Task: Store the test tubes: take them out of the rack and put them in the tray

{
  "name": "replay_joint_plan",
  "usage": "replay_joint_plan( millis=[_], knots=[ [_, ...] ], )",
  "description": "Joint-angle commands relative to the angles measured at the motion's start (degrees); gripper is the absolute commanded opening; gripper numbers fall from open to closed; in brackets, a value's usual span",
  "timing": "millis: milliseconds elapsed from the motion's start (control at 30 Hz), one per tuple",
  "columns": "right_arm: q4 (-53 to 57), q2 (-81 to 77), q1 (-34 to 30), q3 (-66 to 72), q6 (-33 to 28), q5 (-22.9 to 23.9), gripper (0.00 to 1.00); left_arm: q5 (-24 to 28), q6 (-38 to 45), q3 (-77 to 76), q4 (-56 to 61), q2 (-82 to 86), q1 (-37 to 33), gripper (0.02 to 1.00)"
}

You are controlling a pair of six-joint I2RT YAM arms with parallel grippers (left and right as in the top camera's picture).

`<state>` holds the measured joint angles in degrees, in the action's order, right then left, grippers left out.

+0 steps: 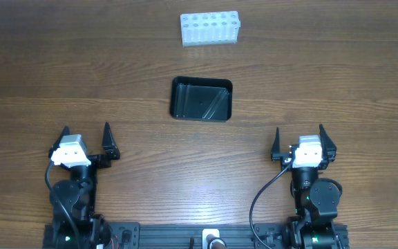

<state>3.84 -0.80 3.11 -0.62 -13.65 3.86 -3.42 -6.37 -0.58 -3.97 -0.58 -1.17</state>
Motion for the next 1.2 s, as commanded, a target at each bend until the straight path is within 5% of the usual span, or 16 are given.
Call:
replay_joint_plan(
  millis=[33, 133, 1200],
  knots=[
    [0.26, 0.52, -0.52, 0.31, 7.13, -1.29, 0.993, 0.15, 1.05, 0.24, 0.02, 0.42, -0.35, 0.998],
    [0.28, 0.52, -0.52, 0.31, 13.75, -1.27, 0.991, 0.15, 1.03, 0.24, 0.04, 0.42, -0.35, 0.998],
    [0.26, 0.52, -1.01, 0.31, 13.62, -1.25, 0.993, 0.15, 1.05, 0.24, 0.04, 0.42, -0.35, 0.998]
  ],
)
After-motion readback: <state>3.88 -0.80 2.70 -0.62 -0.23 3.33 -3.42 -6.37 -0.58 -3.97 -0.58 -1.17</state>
